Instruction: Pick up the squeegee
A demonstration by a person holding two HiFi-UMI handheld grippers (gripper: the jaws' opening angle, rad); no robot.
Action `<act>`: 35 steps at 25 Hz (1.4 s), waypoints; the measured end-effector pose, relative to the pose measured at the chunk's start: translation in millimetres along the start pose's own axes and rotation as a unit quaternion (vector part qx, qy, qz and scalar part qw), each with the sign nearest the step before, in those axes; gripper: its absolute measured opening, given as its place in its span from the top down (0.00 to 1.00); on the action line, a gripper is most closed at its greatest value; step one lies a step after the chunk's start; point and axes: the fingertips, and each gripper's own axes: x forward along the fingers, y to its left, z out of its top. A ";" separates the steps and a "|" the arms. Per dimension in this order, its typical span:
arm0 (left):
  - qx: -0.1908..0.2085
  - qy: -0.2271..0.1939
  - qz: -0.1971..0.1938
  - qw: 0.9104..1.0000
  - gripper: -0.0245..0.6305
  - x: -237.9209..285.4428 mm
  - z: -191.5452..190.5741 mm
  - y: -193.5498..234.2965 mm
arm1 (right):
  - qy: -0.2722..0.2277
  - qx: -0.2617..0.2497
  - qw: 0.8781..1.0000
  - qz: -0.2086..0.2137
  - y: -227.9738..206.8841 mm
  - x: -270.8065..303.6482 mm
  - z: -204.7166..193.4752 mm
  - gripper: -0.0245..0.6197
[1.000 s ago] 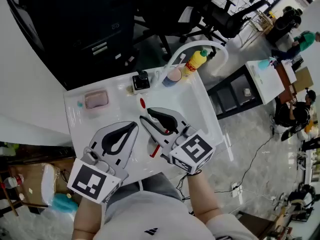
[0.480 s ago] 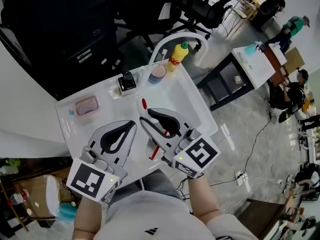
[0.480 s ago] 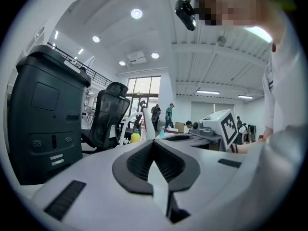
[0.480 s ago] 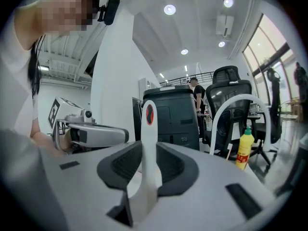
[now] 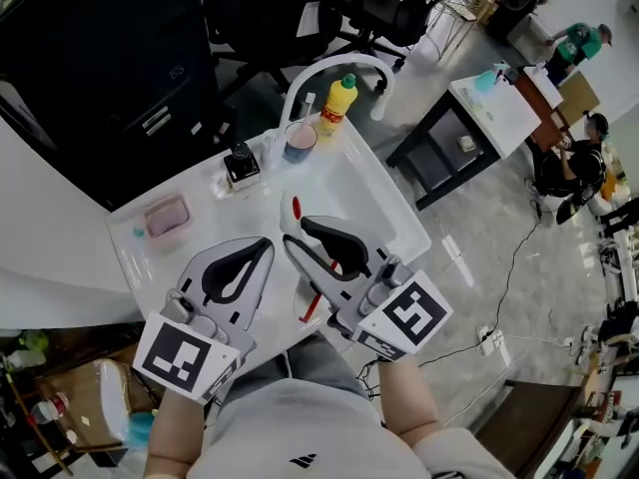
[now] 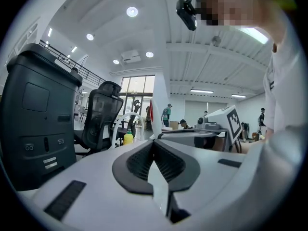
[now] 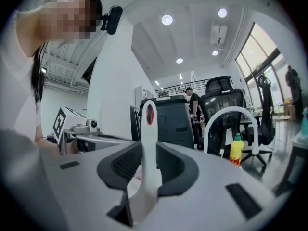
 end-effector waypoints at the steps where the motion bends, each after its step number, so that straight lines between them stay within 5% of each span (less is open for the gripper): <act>1: 0.001 0.000 -0.003 1.000 0.94 1.0 0.5 -1.3 | -0.003 0.000 1.000 -0.002 0.0 -1.9 1.5 0.80; 35: 0.013 -0.016 -0.030 0.999 0.94 -1.3 14.9 -27.6 | -0.040 -0.009 0.998 -0.041 5.8 -34.7 19.5 0.80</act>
